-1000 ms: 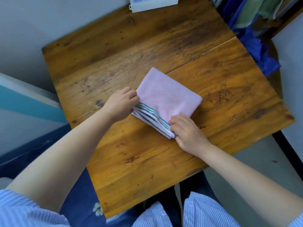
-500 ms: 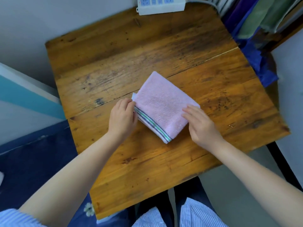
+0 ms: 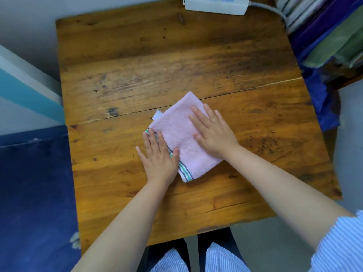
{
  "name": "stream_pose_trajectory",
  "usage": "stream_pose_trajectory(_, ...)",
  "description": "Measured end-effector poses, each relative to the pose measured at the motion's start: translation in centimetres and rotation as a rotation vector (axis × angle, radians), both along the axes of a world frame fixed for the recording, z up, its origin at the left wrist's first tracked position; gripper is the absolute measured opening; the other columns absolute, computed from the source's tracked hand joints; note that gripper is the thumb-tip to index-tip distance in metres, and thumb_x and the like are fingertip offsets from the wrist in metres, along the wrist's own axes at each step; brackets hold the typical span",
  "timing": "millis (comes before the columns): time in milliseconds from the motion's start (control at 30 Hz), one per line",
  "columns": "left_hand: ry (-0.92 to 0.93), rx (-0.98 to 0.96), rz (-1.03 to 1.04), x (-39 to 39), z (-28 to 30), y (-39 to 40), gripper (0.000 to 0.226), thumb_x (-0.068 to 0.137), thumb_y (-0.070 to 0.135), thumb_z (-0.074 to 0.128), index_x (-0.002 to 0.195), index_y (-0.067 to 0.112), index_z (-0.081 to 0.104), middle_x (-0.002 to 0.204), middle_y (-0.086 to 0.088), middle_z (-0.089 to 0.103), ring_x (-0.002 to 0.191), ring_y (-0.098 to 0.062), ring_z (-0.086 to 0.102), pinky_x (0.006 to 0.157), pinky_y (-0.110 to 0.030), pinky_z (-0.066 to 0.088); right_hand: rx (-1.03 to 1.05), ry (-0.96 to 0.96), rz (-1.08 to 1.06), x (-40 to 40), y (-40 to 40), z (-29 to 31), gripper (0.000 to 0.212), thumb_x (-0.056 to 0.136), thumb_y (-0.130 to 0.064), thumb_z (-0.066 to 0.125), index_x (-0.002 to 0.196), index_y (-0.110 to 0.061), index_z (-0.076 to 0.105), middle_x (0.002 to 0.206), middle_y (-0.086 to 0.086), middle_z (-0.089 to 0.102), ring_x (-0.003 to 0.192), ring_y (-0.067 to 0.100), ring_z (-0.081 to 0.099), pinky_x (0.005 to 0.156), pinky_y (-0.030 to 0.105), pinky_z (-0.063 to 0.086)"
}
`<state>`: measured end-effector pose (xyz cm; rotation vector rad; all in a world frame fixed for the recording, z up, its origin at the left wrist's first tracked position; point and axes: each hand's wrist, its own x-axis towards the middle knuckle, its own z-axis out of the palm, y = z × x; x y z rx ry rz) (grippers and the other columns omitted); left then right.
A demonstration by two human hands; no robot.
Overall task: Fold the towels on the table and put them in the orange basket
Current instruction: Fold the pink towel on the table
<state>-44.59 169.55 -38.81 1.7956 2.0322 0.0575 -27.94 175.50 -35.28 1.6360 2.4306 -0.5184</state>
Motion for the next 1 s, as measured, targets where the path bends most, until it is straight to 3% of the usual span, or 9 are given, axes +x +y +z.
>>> stream_pose_trajectory(167,0.004,-0.067,0.013,0.2,0.2,-0.1,0.07,0.094,0.043,0.037,0.139,0.018,-0.011,0.155,-0.014,-0.009,0.138,-0.023,-0.022,0.113,-0.052,-0.006,-0.066,0.119,-0.021,0.2,0.4,-0.2,0.056,0.097,-0.034,0.032,0.146,-0.023,0.007,0.156,-0.004,0.0,0.144,0.021,-0.008,0.114,0.035,-0.003)
stream_pose_trajectory(300,-0.052,-0.069,0.063,-0.2,1.8,0.7,0.067,0.094,0.042,0.038,0.147,0.011,0.01,0.156,-0.01,0.0,0.144,-0.026,-0.006,0.114,-0.047,0.003,-0.136,0.171,-0.009,0.5,0.8,0.1,0.055,0.098,-0.034,0.03,0.146,-0.025,0.005,0.156,-0.007,-0.004,0.143,0.018,-0.011,0.115,0.036,-0.003)
stream_pose_trajectory(400,-0.197,0.091,0.224,-1.2,3.5,2.3,0.053,0.093,0.025,0.047,0.14,0.006,0.031,0.148,-0.015,0.027,0.138,-0.03,0.02,0.111,-0.04,0.021,-0.138,0.343,-0.078,0.7,1.9,1.5,0.055,0.093,-0.023,0.045,0.143,-0.013,0.026,0.154,0.004,0.016,0.142,0.025,0.01,0.114,0.037,0.01)
stream_pose_trajectory(500,-0.202,-0.093,0.32,-2.4,4.3,5.1,0.039,0.092,0.021,0.047,0.127,0.005,0.047,0.13,-0.017,0.049,0.123,-0.032,0.042,0.096,-0.039,0.038,-0.094,0.426,-0.156,0.4,4.8,2.9,0.057,0.085,-0.016,0.058,0.137,-0.009,0.037,0.143,0.015,0.034,0.132,0.031,0.03,0.107,0.035,0.026)
stream_pose_trajectory(567,-0.165,-0.237,0.281,-2.7,4.7,6.7,0.024,0.089,0.021,0.047,0.102,0.003,0.057,0.111,-0.019,0.057,0.105,-0.033,0.052,0.077,-0.035,0.041,-0.201,0.335,-0.124,-0.4,7.5,3.3,0.062,0.085,-0.019,0.058,0.14,-0.016,0.032,0.143,0.012,0.033,0.132,0.03,0.03,0.107,0.035,0.027)
stream_pose_trajectory(667,-0.092,-0.362,0.218,-2.5,5.2,8.0,0.017,0.087,0.018,0.048,0.093,0.005,0.058,0.104,-0.016,0.059,0.093,-0.031,0.054,0.064,-0.029,0.038,-0.365,0.134,-0.02,-1.5,10.6,3.7,0.059,0.084,-0.021,0.058,0.138,-0.016,0.036,0.143,0.011,0.034,0.131,0.028,0.033,0.104,0.034,0.032)
stream_pose_trajectory(767,-0.086,-0.455,0.224,-2.2,5.8,8.4,0.021,0.084,0.016,0.052,0.066,0.009,0.043,0.076,-0.008,0.051,0.073,-0.025,0.046,0.046,-0.025,0.028,-0.429,0.057,0.059,-2.0,11.8,4.4,0.046,0.081,-0.02,0.062,0.123,-0.008,0.05,0.126,0.012,0.05,0.114,0.028,0.047,0.089,0.036,0.042)
stream_pose_trajectory(867,-0.094,-0.519,0.209,-2.1,6.9,7.8,0.033,0.083,0.017,0.053,0.057,0.014,0.034,0.06,-0.002,0.036,0.066,-0.023,0.04,0.043,-0.025,0.022,-0.47,0.052,0.142,-2.1,11.9,5.7,0.016,0.076,-0.014,0.063,0.084,-0.007,0.052,0.079,0.002,0.05,0.082,0.025,0.046,0.057,0.03,0.036)
stream_pose_trajectory(1000,-0.228,-0.438,0.224,-2.9,9.0,5.5,0.029,0.081,0.015,0.053,0.057,0.017,0.037,0.06,0.0,0.04,0.063,-0.02,0.04,0.046,-0.025,0.023,-0.468,0.131,0.229,-1.6,11.2,8.0,0.034,0.072,-0.009,0.063,0.06,-0.022,0.034,0.064,-0.007,0.036,0.061,0.011,0.033,0.047,0.02,0.023)
